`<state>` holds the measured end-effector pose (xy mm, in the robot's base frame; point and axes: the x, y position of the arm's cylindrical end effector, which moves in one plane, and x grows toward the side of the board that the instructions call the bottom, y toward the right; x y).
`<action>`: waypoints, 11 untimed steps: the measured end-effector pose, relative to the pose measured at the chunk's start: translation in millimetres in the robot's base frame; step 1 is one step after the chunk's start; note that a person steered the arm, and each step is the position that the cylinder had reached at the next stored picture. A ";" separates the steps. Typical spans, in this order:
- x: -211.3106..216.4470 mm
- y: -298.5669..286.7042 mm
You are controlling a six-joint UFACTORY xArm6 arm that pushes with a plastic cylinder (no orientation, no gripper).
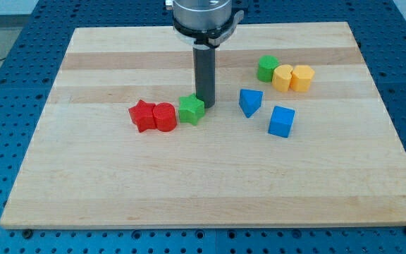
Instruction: Move the green circle to the bottom right of the green star
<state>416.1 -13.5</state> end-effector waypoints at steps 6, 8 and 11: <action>-130.6 162.3; -87.3 108.1; -9.0 96.5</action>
<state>407.1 83.0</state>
